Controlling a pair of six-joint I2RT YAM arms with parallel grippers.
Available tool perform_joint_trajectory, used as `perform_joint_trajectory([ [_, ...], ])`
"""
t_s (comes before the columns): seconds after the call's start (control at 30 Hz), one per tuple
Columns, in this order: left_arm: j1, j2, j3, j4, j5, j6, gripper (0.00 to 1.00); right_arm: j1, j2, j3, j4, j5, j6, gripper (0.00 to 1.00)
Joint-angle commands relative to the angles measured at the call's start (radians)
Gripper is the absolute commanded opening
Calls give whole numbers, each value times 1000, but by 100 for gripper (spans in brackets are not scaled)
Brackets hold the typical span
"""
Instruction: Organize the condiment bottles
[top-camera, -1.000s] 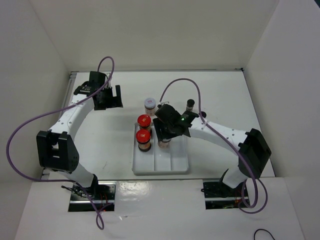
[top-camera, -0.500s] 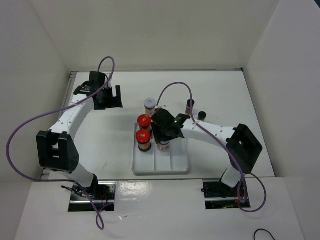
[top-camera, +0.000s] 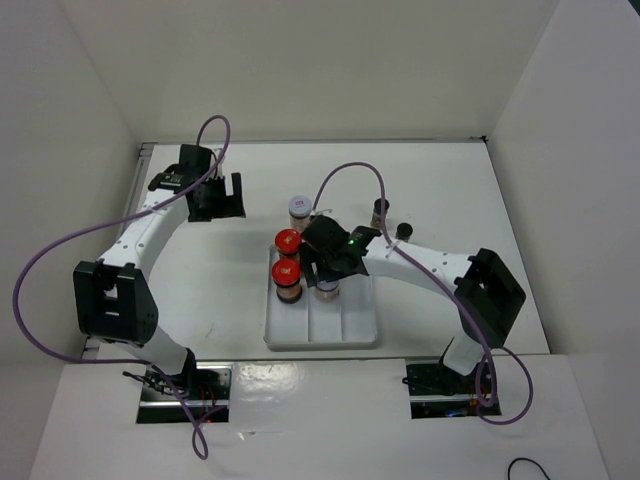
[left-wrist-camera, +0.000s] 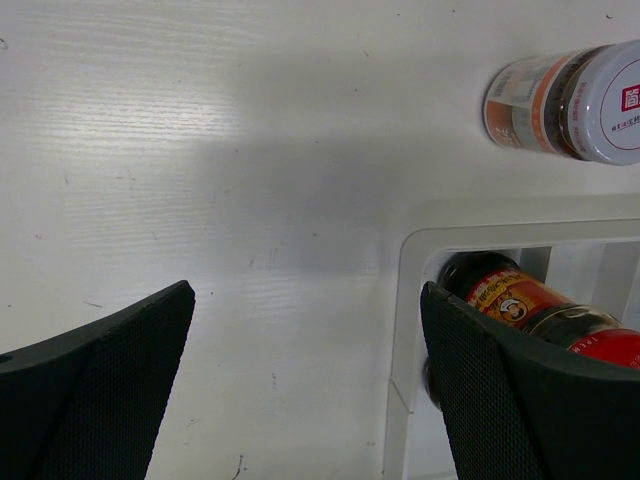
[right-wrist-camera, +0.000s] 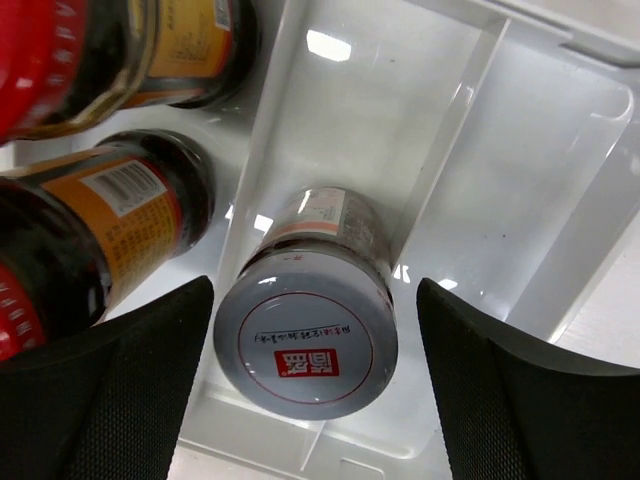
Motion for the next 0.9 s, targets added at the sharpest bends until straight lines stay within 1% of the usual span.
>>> perform_joint_trajectory([
  [0.0,6,-32,-6,20,-3,16,100,11,-62,61,-25,26,11,87],
  [0.17,6,-32,-6,20,-3,16,100,11,-97,141,-67,15,11,93],
  [0.23,6,-32,-6,20,-3,16,100,11,-116,198,-115,62,11,95],
  [0.27,6,-32,-6,20,-3,16,100,2,-125,245,-134,73,-18,97],
  [0.4,6,-32,-6,20,6,16,100,-95,-137,385,-218,73,-106,98],
  [0.5,6,-32,-6,20,6,16,100,-148,-119,457,-193,73,-173,98],
  [0.63,6,-23,-6,30,-12,-5,100,-192,-10,537,-118,29,-204,98],
  [0.67,15,-23,-6,39,-12,-5,100,-192,51,552,-90,16,-216,98],
  [0.73,15,-23,-6,39,-12,-16,100,-201,117,601,-81,16,-216,98],
  [0.77,26,-23,3,39,-12,-16,100,-201,180,621,-70,16,-216,98],
  [0.87,26,-23,3,39,-3,-16,100,-201,251,675,-39,-10,-226,98],
])
